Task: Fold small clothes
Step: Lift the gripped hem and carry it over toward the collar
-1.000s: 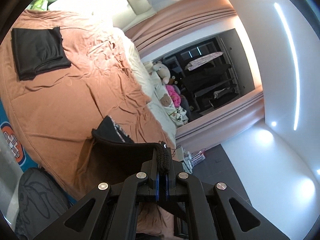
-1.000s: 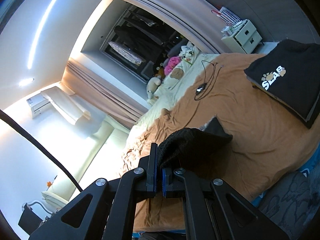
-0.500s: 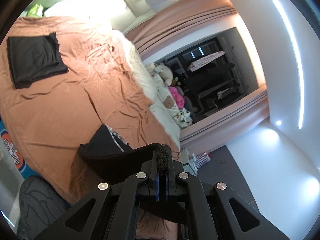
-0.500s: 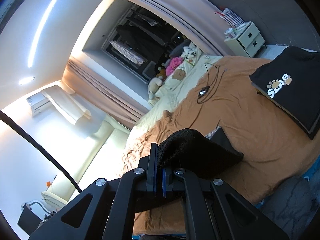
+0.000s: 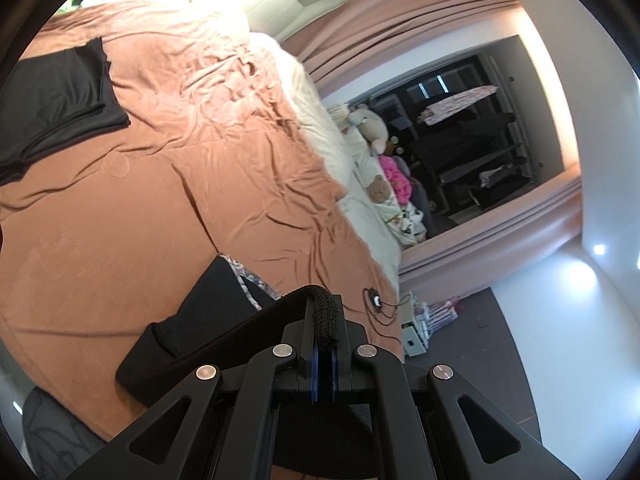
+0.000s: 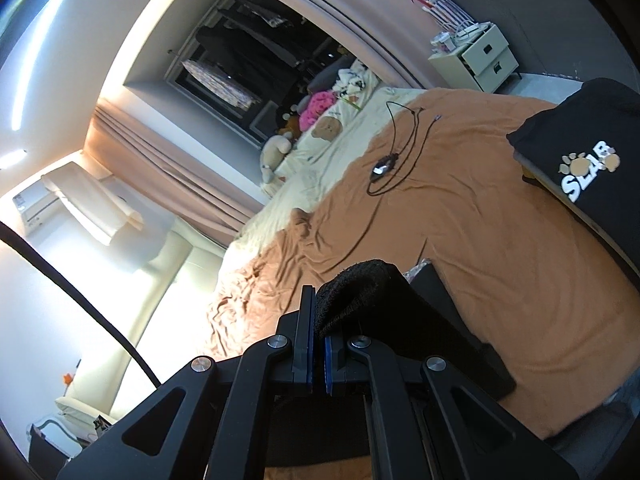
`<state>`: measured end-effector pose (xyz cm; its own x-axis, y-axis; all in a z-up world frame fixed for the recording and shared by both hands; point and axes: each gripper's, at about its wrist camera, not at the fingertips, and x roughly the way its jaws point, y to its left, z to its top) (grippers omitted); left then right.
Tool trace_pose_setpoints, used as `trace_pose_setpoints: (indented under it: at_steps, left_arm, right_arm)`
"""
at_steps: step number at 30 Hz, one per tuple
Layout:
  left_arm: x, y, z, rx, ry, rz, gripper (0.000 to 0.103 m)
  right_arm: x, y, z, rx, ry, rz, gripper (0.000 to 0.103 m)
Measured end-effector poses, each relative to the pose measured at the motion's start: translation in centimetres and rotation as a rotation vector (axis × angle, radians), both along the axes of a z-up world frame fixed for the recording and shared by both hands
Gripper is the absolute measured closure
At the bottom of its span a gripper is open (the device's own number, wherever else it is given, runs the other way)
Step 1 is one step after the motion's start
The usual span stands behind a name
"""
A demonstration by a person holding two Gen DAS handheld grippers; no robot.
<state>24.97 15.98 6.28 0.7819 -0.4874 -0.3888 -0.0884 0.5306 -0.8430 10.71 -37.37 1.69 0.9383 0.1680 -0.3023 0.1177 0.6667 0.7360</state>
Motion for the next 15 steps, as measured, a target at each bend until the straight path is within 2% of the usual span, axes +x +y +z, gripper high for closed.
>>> trace_pose_setpoints:
  at_steps: [15]
  left_arm:
    - [9.8,-1.9,-7.6,0.034,0.183,0.013,0.100]
  right_arm:
    - [10.1,-1.4,-2.0,0.060,0.162,-0.023,0.103]
